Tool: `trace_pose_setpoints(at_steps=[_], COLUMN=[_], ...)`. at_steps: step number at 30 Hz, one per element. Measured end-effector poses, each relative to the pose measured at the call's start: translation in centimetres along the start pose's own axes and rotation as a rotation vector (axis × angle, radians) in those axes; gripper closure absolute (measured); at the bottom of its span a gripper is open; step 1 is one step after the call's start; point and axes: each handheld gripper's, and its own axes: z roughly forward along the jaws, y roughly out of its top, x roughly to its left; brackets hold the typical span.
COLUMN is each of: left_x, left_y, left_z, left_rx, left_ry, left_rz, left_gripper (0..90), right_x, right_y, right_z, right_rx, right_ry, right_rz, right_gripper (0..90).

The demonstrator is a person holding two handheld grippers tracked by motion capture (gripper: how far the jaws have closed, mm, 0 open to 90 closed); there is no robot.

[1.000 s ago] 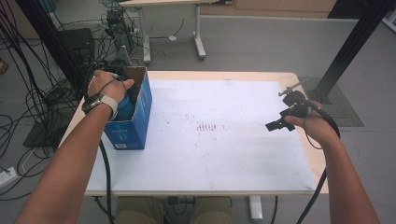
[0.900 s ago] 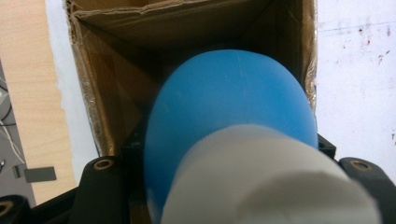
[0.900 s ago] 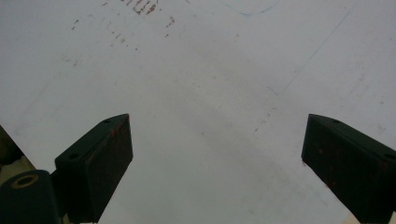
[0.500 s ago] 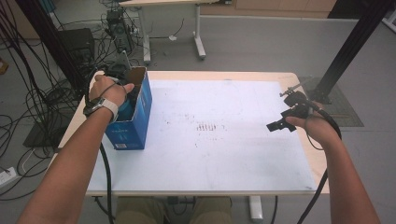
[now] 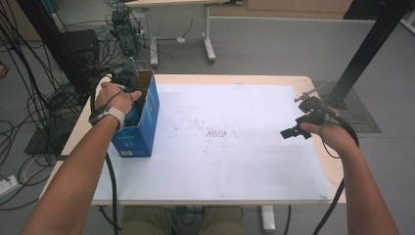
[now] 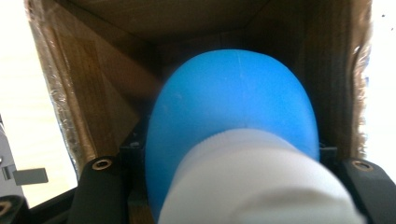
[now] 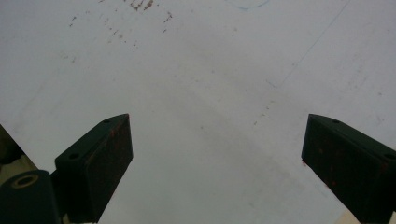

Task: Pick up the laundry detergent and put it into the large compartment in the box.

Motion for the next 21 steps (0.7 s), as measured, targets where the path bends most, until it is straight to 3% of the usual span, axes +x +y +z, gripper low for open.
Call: trace_pose_setpoints(at_steps=[21], left_x=[0.0], left_y=[0.22], left_z=[0.44], left_rx=[0.005], left_ry=[0.004], left_rz=[0.006], left_gripper=[37.9], right_x=[0.0], right_y=[-0.37], right_z=[0.01], right_rx=[0.0], right_ry=[-0.001], right_rz=[0.008], right_gripper=[9.0])
